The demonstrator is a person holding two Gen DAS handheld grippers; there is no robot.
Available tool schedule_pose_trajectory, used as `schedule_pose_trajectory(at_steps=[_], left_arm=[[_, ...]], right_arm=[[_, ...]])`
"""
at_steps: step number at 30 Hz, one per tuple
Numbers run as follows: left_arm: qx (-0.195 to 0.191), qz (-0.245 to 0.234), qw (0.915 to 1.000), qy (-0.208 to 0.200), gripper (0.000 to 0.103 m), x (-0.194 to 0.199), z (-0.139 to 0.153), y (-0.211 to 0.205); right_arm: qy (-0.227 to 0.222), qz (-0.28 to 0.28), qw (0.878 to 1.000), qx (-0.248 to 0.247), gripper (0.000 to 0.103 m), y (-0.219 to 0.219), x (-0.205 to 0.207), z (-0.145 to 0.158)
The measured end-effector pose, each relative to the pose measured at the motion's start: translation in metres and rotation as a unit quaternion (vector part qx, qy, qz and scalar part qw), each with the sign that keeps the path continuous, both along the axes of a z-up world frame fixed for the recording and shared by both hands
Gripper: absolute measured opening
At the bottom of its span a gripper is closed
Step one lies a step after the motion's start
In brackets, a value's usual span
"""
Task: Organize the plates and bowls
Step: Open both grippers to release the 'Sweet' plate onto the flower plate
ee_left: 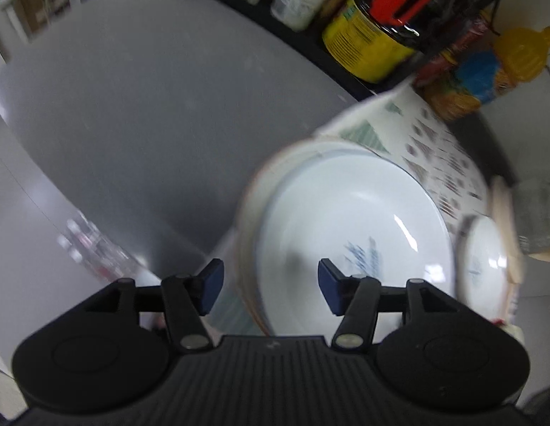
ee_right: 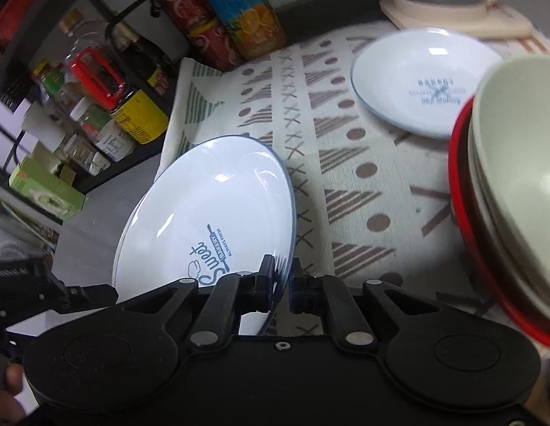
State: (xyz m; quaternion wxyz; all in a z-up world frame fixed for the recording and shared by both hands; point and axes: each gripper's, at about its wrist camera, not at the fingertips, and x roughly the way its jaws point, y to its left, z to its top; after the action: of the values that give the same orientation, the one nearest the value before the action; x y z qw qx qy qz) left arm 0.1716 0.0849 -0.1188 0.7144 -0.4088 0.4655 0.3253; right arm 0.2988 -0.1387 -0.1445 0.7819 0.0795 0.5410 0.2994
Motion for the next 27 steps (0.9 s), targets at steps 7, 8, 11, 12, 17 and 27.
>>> schedule_pose_trajectory(at_steps=[7, 8, 11, 12, 17, 27], left_arm=[[0.026, -0.002, 0.9995, 0.021, 0.056, 0.008, -0.017, 0.015], [0.027, -0.002, 0.9994, 0.022, 0.056, 0.008, -0.018, 0.016], [0.038, -0.007, 0.9989, 0.026, 0.056, 0.012, -0.021, 0.019], [0.040, -0.008, 0.9987, 0.031, 0.052, 0.013, -0.022, 0.019], [0.042, -0.007, 0.9991, 0.007, 0.037, 0.007, -0.027, 0.021], [0.034, -0.001, 0.9990, -0.029, 0.017, 0.005, -0.028, 0.020]], right_arm=[[-0.007, 0.005, 1.000, -0.010, 0.009, 0.008, 0.005, 0.000], [-0.010, 0.007, 1.000, -0.014, 0.009, 0.010, 0.006, 0.000], [-0.015, 0.014, 1.000, -0.022, 0.011, 0.015, 0.008, 0.001], [-0.014, 0.016, 0.999, -0.024, 0.011, 0.016, 0.008, 0.000], [-0.011, 0.035, 0.999, -0.034, 0.013, 0.024, 0.008, -0.004], [-0.021, 0.069, 0.996, -0.061, 0.029, 0.032, 0.011, -0.004]])
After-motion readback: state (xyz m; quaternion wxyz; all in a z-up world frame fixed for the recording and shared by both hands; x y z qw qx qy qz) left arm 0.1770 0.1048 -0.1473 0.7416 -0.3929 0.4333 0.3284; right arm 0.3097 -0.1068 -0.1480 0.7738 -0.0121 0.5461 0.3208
